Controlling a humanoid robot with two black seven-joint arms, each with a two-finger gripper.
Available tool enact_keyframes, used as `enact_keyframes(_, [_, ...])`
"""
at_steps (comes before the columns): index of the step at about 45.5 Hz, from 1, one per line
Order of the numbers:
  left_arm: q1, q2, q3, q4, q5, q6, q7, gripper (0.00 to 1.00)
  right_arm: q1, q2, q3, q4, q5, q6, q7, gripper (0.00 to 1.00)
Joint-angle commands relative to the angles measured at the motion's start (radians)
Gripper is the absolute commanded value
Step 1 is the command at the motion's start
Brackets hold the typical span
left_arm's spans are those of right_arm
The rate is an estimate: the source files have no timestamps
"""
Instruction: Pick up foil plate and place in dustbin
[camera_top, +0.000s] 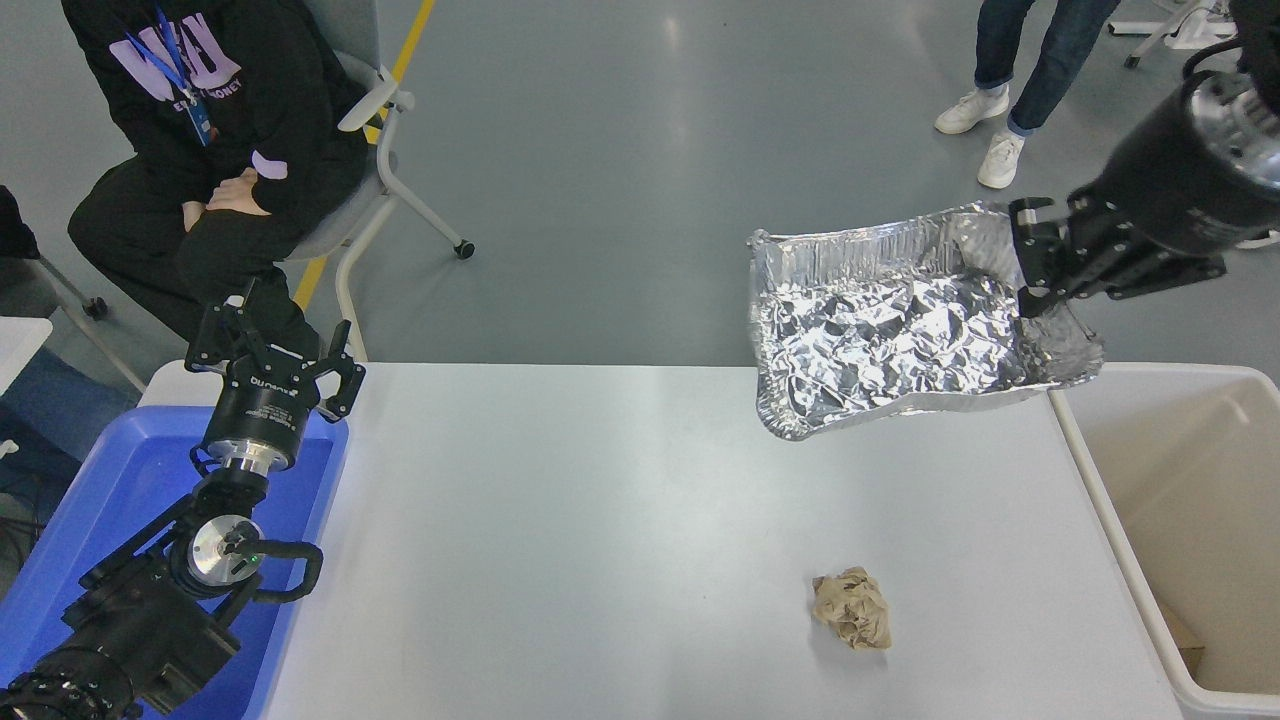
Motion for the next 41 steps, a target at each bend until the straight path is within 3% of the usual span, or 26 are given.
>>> enact_keyframes(1, [0.001,0.000,-0.001,0.000,0.000,0.000,-0.001,0.98,0.004,-0.229,-0.171,-0.088,-0.056,0.000,0.000,0.00])
enact_keyframes(13, [0.001,0.000,-0.001,0.000,0.000,0.000,-0.001,0.98,-0.048,-0.478,-0.246,-0.221,-0.123,0.000,0.000,0.00])
enact_keyframes(20, [0.001,0.000,-0.001,0.000,0.000,0.000,-0.001,0.98,-0.215,-0.542,-0.223,-0.229,-0.120,-0.266,0.000,0.00])
enact_keyframes(27, [0.001,0.000,-0.001,0.000,0.000,0.000,-0.002,0.98,-0.474,-0.547,-0.156,-0.255,-0.094,-0.552,0.001,0.00])
enact_keyframes(30, [0.001,0.000,-0.001,0.000,0.000,0.000,-0.002,0.98,-0.693,-0.533,-0.023,-0.298,-0.012,-0.679,0.001,0.00])
enact_keyframes(41, [-0.001,0.000,-0.001,0.000,0.000,0.000,-0.002,0.98,-1.359,-0.374,0.467,-0.614,0.128,-0.777,0.001,0.00])
